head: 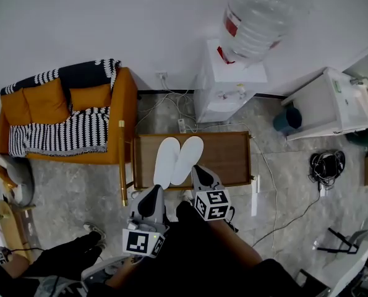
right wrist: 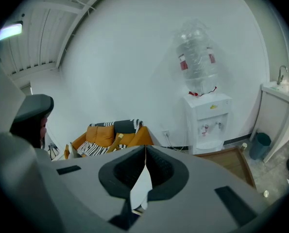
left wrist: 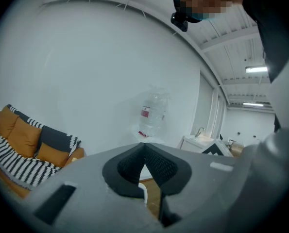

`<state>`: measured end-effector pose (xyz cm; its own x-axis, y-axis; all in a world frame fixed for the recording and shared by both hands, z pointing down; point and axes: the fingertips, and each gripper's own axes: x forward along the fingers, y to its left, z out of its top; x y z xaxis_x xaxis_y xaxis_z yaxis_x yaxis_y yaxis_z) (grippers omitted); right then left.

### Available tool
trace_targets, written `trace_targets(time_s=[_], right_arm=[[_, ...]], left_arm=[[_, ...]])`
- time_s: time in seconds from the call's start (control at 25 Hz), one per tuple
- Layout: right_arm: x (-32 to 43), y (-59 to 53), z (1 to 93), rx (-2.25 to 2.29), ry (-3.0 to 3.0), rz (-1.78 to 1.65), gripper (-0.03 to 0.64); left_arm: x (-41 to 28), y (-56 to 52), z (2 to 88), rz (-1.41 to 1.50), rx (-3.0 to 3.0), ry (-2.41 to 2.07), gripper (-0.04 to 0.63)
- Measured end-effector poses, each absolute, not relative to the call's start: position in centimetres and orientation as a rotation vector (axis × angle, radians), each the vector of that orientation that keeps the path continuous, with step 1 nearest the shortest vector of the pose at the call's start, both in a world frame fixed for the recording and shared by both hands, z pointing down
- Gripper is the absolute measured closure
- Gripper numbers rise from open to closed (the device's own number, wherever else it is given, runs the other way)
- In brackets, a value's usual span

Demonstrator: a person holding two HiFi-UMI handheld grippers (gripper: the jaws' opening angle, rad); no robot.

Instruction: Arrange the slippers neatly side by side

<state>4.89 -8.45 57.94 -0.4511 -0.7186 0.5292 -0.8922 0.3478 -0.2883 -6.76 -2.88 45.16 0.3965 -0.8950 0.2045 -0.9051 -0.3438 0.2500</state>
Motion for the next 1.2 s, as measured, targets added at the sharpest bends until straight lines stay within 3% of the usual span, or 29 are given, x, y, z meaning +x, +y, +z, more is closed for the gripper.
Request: trace_targets(time_s=[0.44, 0.64, 1.2], right_arm=[[4.6, -10.1, 66.0, 1.380, -2.141, 0.979, 0.600], [4.6, -10.8, 70.1, 1.360, -2.054, 1.060, 0.545], [5.1, -10.6, 78.1, 1.334, -1.845, 1.196, 0.522]], left_arm=[[-6.8, -4.1, 45.6, 0.055, 2.327, -1.568, 0.583], [-7.1, -4.4, 45.9, 0.071, 2.318, -1.579, 0.583], [-8.0, -4.7, 46.5, 0.093, 2.297, -1.575, 0.583]])
